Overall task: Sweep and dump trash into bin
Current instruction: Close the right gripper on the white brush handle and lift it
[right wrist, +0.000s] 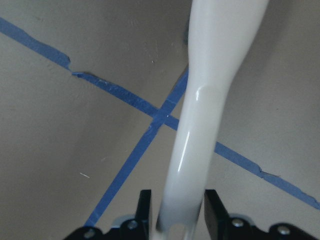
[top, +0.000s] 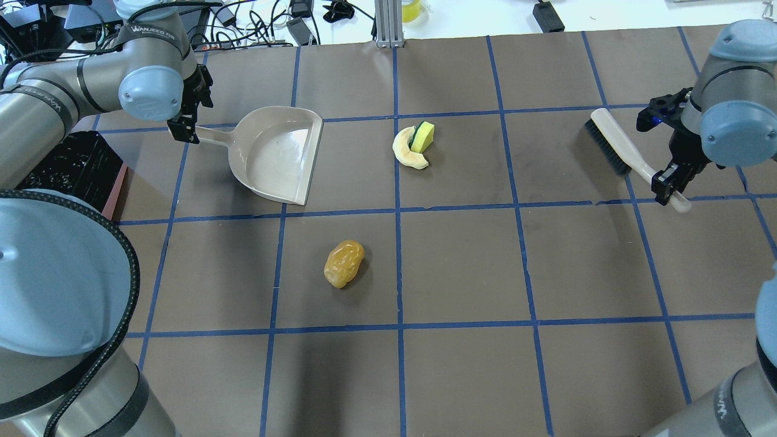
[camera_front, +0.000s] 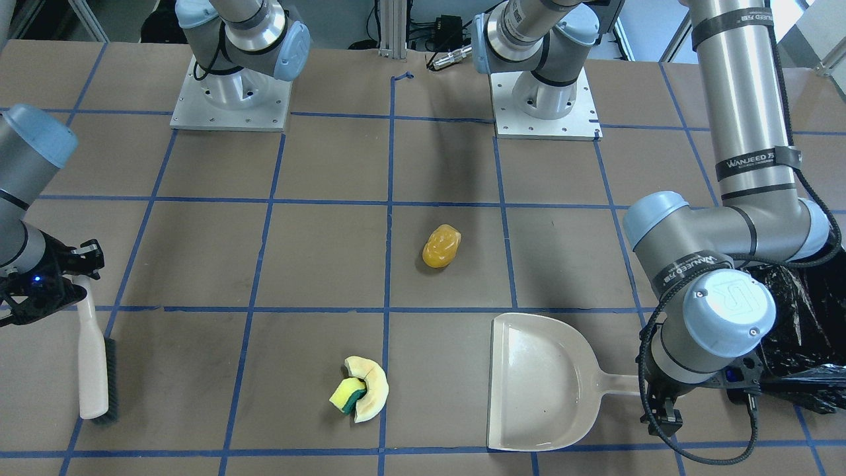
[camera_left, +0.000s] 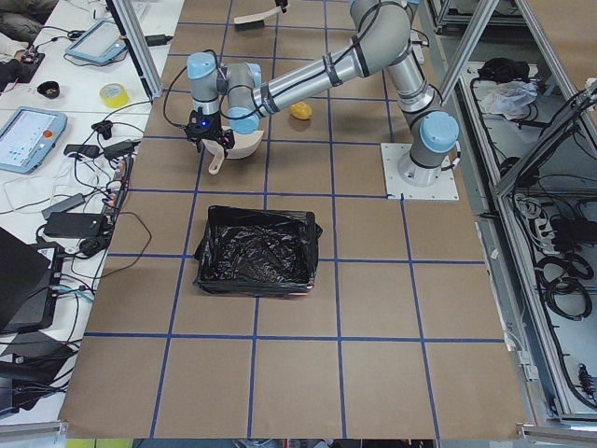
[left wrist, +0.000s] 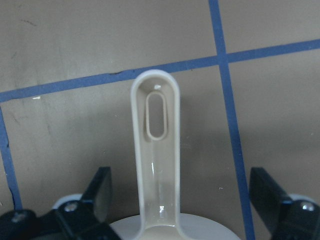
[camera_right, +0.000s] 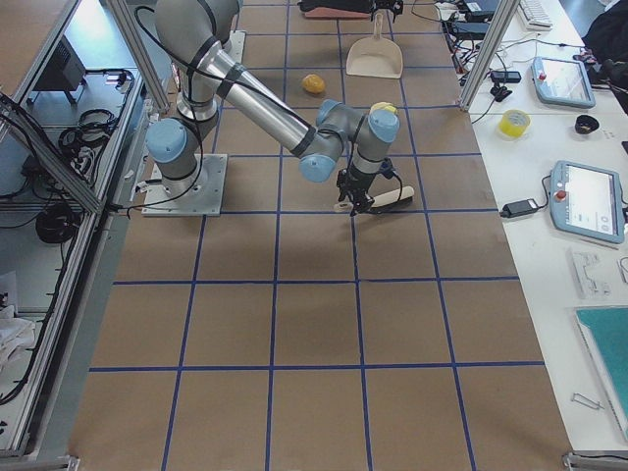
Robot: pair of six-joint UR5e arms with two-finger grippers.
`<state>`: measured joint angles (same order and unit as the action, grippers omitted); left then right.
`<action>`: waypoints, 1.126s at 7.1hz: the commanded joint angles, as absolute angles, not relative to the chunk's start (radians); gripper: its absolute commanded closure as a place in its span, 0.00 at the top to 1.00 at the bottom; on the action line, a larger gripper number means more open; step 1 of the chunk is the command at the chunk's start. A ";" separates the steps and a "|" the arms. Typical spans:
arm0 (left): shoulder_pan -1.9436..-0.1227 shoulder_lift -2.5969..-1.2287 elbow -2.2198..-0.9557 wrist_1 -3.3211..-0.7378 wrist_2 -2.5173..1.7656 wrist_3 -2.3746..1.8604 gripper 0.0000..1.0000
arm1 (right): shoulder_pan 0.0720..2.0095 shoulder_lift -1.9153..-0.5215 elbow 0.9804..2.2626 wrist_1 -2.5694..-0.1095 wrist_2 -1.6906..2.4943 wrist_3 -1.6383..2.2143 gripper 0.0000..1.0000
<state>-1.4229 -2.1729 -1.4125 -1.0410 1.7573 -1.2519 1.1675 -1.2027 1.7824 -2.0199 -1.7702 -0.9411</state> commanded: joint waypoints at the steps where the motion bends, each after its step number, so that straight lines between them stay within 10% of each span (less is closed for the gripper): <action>1: -1.425 -2.177 -1.423 -1.042 1.778 -1.252 0.97 | 1.167 -1.203 1.782 -2.019 -1.770 -0.939 0.36; 5: -1.425 -2.186 -1.440 -1.040 1.775 -1.250 0.82 | 1.169 -1.213 1.769 -2.013 -1.772 -0.899 0.30; 7: -1.425 -2.184 -1.447 -1.042 1.767 -1.252 0.00 | 1.184 -1.256 1.769 -1.975 -1.796 -0.708 0.29; 8: -1.425 -2.184 -1.445 -1.040 1.769 -1.246 0.00 | 1.222 -1.290 1.763 -1.913 -1.795 -0.592 0.26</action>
